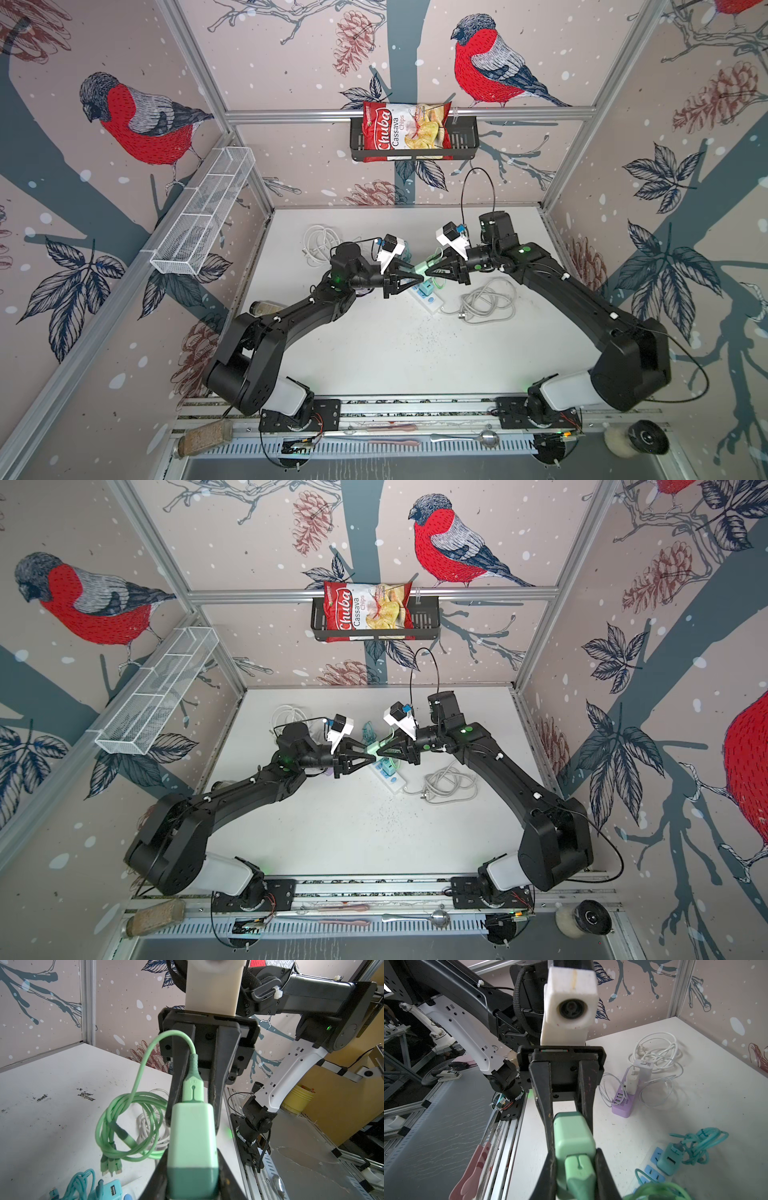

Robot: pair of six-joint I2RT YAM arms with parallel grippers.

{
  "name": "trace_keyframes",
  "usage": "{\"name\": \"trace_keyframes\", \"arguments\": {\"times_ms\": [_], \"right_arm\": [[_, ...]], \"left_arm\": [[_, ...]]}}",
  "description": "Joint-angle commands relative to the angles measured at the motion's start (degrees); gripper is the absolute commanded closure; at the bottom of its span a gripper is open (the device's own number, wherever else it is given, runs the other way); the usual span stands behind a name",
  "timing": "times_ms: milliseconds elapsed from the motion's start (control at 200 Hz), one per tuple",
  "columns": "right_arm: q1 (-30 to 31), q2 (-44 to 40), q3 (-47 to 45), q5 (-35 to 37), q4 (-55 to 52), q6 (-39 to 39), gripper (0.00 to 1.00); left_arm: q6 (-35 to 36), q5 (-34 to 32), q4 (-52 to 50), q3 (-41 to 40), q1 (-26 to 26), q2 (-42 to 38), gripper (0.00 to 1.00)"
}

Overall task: Insert plugs into power strip
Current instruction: Pass the plug.

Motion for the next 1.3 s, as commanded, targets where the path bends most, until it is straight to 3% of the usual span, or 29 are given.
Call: {"name": "trace_keyframes", "arguments": {"times_ms": [0, 145, 245, 385, 600, 770, 1041, 1291], "right_arm": [[0.3, -0.3, -0.6, -2.3, -0.2, 3.0, 0.94], [0.1, -0.7, -1.5, -1.3, 1.6, 4.9, 0.98], [-0.4, -1.7, -2.3, 0.0, 3.7, 6.9, 1.0], [-1.6, -3.0, -3.0, 2.7, 6.0, 10.1, 1.0], [-3.9, -3.2, -3.2, 7.9, 8.5, 13.9, 1.0], [-4.6, -1.3, -0.6, 15.2, 7.7, 15.7, 1.0], [-2.4, 6.3, 7.7, 25.9, 1.2, 15.5, 1.0], [2.8, 13.3, 14.8, 34.3, -5.1, 14.8, 1.0]], "left_arm": [[0.9, -4.1, 2.7, 0.7, 0.2, 0.7, 1.0], [-1.0, -4.7, 4.9, 0.6, 1.0, 1.2, 0.87], [-1.8, -5.6, 5.6, 0.5, 1.5, 1.0, 0.64], [-2.1, -6.1, 6.2, 0.0, 2.0, 0.6, 0.5], [-1.8, -7.8, 5.2, -0.6, 3.0, -0.2, 0.37], [-0.3, -11.7, 1.3, -2.0, 4.5, -3.6, 0.35], [4.0, -32.3, -12.0, -3.3, 4.6, -9.9, 0.35], [4.6, -44.9, -18.4, -3.8, 4.6, -10.9, 0.36]]}}
